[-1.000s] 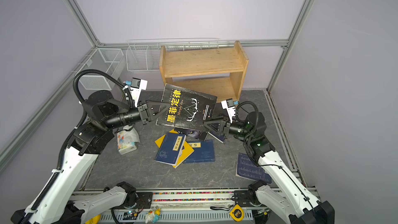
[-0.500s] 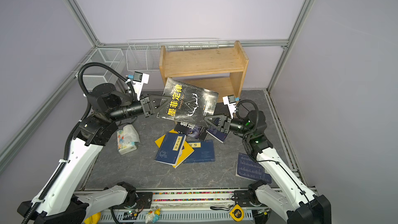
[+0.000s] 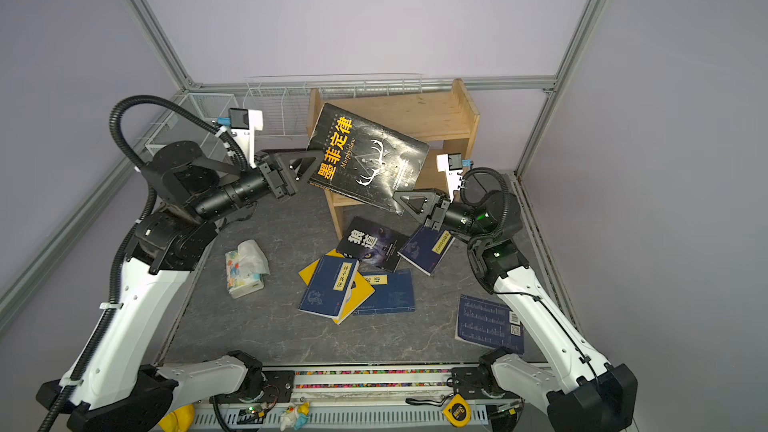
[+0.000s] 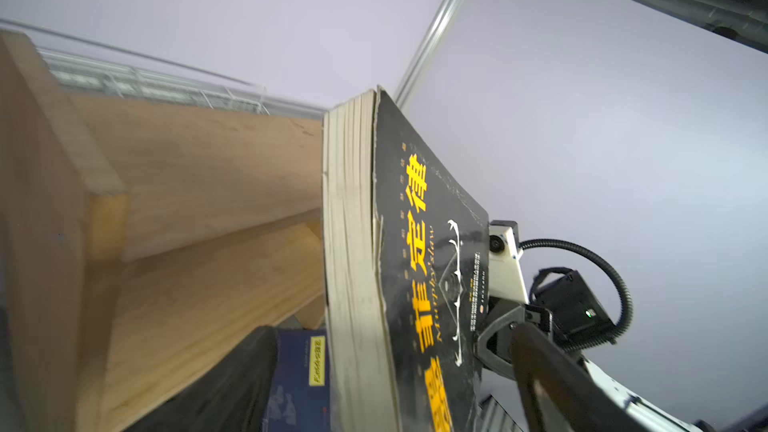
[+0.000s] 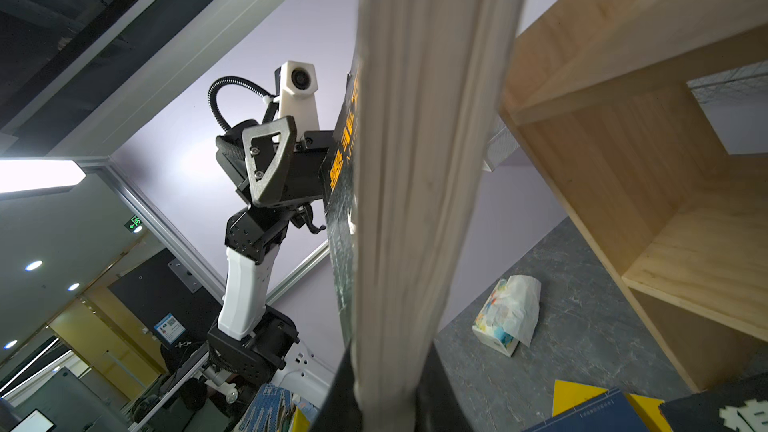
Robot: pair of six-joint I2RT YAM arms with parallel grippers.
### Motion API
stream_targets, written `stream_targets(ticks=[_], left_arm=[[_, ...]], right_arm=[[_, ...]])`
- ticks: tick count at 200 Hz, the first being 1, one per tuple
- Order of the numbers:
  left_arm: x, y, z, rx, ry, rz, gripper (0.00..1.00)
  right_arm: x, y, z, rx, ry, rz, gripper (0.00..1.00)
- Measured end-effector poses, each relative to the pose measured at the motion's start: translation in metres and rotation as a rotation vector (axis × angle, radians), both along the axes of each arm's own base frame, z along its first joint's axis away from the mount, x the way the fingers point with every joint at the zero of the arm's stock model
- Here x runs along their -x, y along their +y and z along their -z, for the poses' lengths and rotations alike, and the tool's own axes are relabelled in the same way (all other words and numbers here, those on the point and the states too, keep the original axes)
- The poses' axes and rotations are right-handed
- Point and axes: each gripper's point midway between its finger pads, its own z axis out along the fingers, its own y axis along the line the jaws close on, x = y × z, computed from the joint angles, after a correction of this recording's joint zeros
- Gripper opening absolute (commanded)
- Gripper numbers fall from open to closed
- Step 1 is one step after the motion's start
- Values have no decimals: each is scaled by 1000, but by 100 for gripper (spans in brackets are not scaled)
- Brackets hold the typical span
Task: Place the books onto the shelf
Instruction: 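Lift the black book upright with both grippers toward the bookcase, then carry the raised black book with both grippers over the top shelf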
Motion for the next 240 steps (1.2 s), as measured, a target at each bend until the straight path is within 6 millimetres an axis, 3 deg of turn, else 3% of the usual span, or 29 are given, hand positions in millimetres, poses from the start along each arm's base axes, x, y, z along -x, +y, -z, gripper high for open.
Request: stream_targets(ticks=[24,54,79,102,138,166,183,204,240], left_arm=[[8,24,-14,38,-42,-107,96],[13,35,-10,99,-30,-148,95],[-2,28,2,144,20,-152,89],[-17,6,15,152,73,-129,83],[-23,-20,25,148,102,-97,76],[-25,-17,13,190,75,-113,67],[-27,-14,7,216,61,-134,54],[-32,-13,0,225,39,-162,42],[-40,-14,-10,247,18,-184,31]], right_arm=[[-16,1,-10,-32,3,37,6],[-38,2,-28,-82,-5,101,6],[-53,14,-48,-124,-25,111,6],[-61,34,-60,-163,-35,73,7],[-77,62,-52,-194,7,25,8],[-90,76,-36,-200,67,15,9],[-93,82,-32,-209,90,7,9],[-92,85,-32,-231,104,-6,10],[-92,82,-42,-294,107,-9,10]])
